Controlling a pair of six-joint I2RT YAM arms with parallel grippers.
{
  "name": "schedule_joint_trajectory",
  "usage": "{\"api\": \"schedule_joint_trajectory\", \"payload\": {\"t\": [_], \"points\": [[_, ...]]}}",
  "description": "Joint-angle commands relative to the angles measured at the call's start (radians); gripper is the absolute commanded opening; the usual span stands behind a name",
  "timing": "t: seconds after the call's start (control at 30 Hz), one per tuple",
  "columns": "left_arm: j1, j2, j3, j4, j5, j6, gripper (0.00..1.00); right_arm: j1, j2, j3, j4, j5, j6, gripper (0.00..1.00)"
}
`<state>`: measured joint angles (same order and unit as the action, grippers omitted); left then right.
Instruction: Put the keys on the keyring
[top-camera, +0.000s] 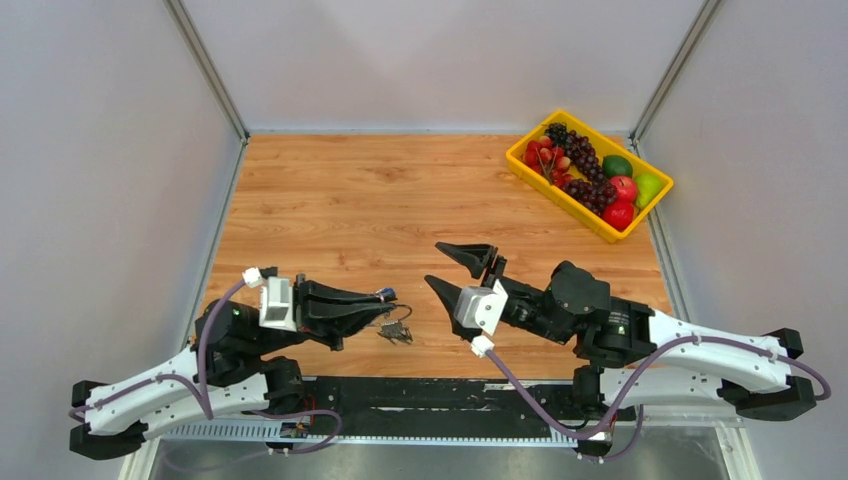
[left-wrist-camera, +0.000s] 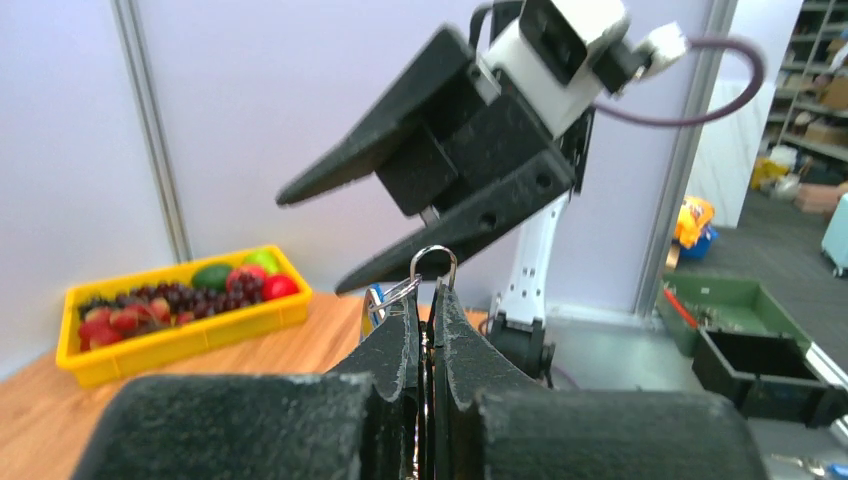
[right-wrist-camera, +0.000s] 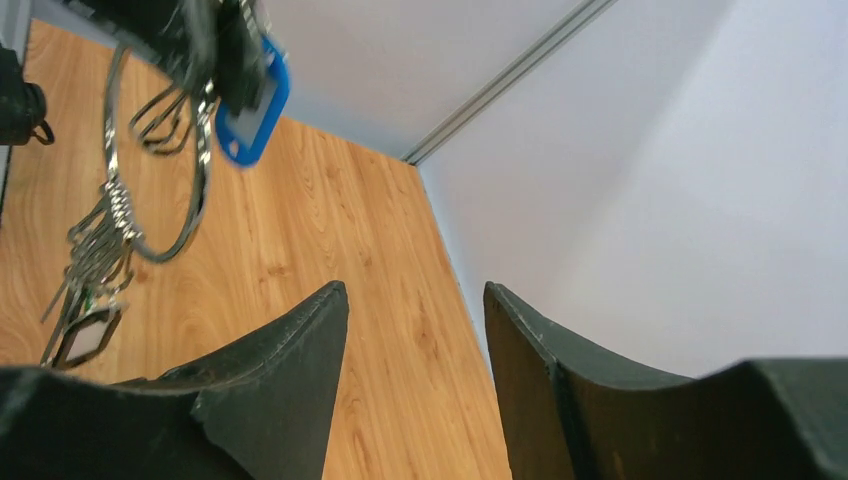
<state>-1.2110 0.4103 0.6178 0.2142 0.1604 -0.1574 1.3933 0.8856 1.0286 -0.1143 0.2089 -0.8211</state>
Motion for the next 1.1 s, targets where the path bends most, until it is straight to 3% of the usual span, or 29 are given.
{"api": "schedule_joint_trajectory", "payload": {"t": [0.0,0.2,0.57,0.83,1.07], "points": [[-0.004,-0.024,0.01,0.142,0.023,-0.021,0.0,0.0,-0.039,0.044,-0.11,-0.034,0.043,0.59],[-0.004,-0.031,-0.006,0.176,0.007,-0.025,0.0,0.0,-0.053,0.07,-0.127,-0.087,0.106,0.62],[-0.004,-0.028,0.01,0.193,-0.032,-0.015,0.0,0.0,0.004,0.188,-0.23,-0.083,0.398,0.68],[-0.004,-0.007,0.031,0.213,-0.004,-0.022,0.0,0.0,0.091,0.312,-0.334,-0.266,0.499,0.65],[-0.004,-0.01,0.045,0.216,-0.002,-0.024,0.0,0.0,0.106,0.342,-0.358,-0.338,0.544,0.64]]}}
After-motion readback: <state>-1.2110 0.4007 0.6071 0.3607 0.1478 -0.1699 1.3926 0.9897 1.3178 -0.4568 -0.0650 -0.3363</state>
